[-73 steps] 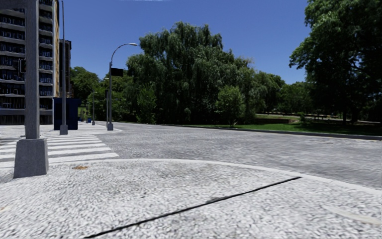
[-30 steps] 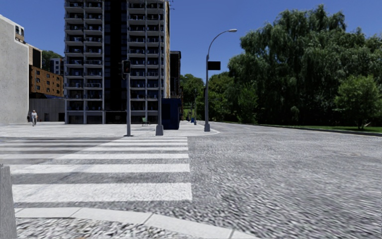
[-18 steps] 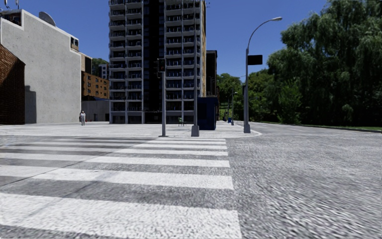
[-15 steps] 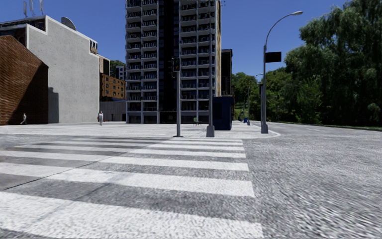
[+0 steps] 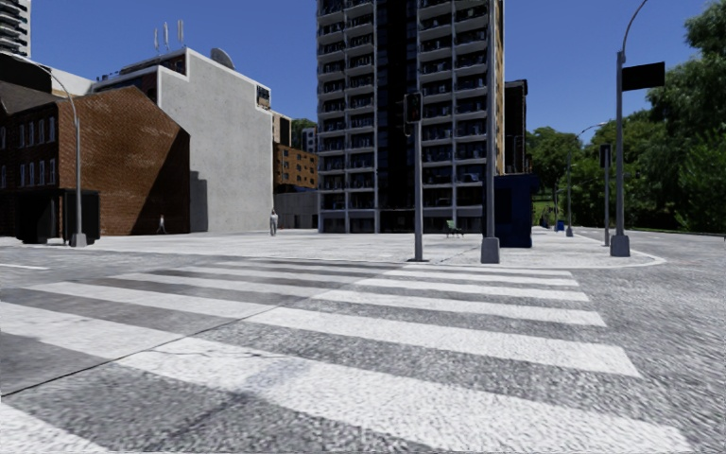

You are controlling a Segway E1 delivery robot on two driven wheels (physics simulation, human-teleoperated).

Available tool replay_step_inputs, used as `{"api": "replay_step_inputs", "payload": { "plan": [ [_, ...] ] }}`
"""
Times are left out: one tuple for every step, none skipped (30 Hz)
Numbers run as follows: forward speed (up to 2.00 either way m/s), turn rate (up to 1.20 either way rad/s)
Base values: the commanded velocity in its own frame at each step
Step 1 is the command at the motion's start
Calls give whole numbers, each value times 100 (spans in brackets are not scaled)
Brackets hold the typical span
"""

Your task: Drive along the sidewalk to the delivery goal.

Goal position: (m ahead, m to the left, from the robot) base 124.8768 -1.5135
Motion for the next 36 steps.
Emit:
{"api": "replay_step_inputs", "payload": {
  "plan": [
    [164, 0],
    [163, 0],
    [162, 0],
    [161, 0],
    [160, 0],
    [160, 0],
    [160, 0],
    [159, 0],
    [157, 0],
    [155, 0],
    [153, 0],
    [151, -24],
    [151, -44],
    [151, -68],
    [151, -68],
    [149, -95],
    [148, -120],
    [148, -120],
    [146, -120],
    [146, -81],
    [146, -1],
    [146, -1],
    [146, 0],
    [145, 0],
    [145, 0],
    [145, 0],
    [145, 0],
    [145, 0],
    [145, 0],
    [145, 0],
    [145, 0],
    [145, 0],
    [145, 0],
    [145, 0],
    [145, 0],
    [145, 0]
  ]
}}
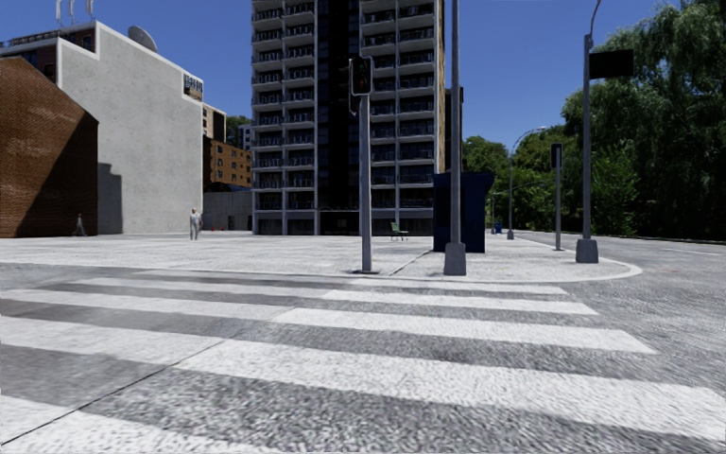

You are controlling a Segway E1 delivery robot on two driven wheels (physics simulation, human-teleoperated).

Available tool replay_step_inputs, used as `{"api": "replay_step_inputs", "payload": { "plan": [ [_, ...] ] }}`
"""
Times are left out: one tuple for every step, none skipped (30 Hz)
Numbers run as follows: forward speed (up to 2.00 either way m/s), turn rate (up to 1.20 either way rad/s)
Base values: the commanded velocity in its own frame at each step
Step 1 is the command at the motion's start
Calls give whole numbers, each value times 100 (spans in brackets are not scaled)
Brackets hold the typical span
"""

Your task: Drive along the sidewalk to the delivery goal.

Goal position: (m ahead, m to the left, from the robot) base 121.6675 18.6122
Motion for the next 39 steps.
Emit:
{"api": "replay_step_inputs", "payload": {
  "plan": [
    [145, 0],
    [145, 0],
    [145, 0],
    [145, 0],
    [145, 0],
    [145, 0],
    [145, 0],
    [145, 0],
    [145, 0],
    [145, -34],
    [145, -82],
    [145, -97],
    [145, -104],
    [145, -104],
    [145, -107],
    [145, -108],
    [145, -108],
    [145, -108],
    [145, -59],
    [145, -27],
    [145, -25],
    [145, -25],
    [145, -24],
    [145, -25],
    [145, -28],
    [145, -50],
    [145, -69],
    [145, -69],
    [145, -91],
    [145, -100],
    [145, -102],
    [145, -102],
    [145, -99],
    [145, 0],
    [145, 0],
    [145, 0],
    [145, 0],
    [145, 0],
    [145, 0]
  ]
}}
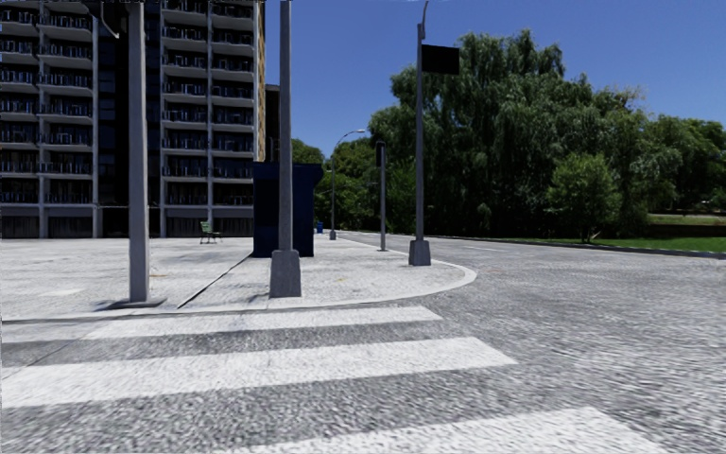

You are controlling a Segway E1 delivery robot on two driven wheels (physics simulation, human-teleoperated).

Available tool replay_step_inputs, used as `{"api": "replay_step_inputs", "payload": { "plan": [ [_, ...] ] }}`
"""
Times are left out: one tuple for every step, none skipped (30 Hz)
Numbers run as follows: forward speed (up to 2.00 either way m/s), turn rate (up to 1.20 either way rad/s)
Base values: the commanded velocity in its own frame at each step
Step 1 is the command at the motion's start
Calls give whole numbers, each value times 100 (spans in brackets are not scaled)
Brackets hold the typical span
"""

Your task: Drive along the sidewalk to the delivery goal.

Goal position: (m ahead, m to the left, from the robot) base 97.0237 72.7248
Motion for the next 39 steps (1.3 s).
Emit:
{"api": "replay_step_inputs", "payload": {
  "plan": [
    [145, 0],
    [145, 0],
    [145, 0],
    [145, 0],
    [145, 0],
    [145, 0],
    [145, 0],
    [145, 0],
    [145, 0],
    [145, 0],
    [145, 0],
    [145, 0],
    [145, 0],
    [145, 0],
    [145, 0],
    [145, 0],
    [145, 0],
    [145, 0],
    [145, 0],
    [145, 0],
    [145, 0],
    [145, 0],
    [145, 0],
    [145, 0],
    [145, 0],
    [145, 0],
    [145, 0],
    [145, 0],
    [145, 0],
    [145, 0],
    [145, 0],
    [145, 0],
    [145, 0],
    [145, 0],
    [145, 0],
    [145, 0],
    [145, 0],
    [145, 0],
    [145, 0]
  ]
}}
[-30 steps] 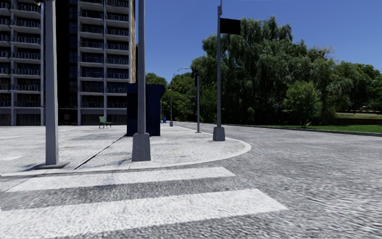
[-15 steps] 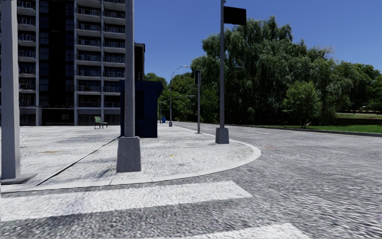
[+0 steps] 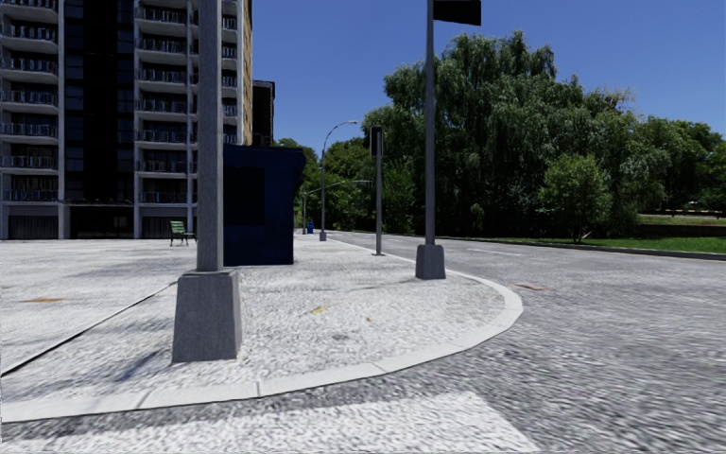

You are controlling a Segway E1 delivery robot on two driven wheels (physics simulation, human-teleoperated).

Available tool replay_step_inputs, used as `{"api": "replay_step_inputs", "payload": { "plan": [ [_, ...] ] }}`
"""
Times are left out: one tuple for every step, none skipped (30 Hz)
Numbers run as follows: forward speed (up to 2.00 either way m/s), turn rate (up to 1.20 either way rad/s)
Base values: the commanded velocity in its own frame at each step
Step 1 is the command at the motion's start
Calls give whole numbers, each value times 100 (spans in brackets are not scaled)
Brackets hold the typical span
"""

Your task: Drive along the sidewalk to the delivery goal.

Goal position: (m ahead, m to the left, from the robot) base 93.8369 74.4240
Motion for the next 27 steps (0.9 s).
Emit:
{"api": "replay_step_inputs", "payload": {
  "plan": [
    [145, 0],
    [145, 0],
    [145, 0],
    [145, 0],
    [145, 0],
    [145, 0],
    [145, 0],
    [145, 0],
    [145, 0],
    [145, 0],
    [145, 0],
    [145, 0],
    [145, 0],
    [145, 0],
    [145, 0],
    [145, 0],
    [145, 0],
    [145, 0],
    [145, 0],
    [145, 0],
    [145, 0],
    [145, 0],
    [145, 0],
    [145, 0],
    [145, 0],
    [145, 0],
    [145, 0]
  ]
}}
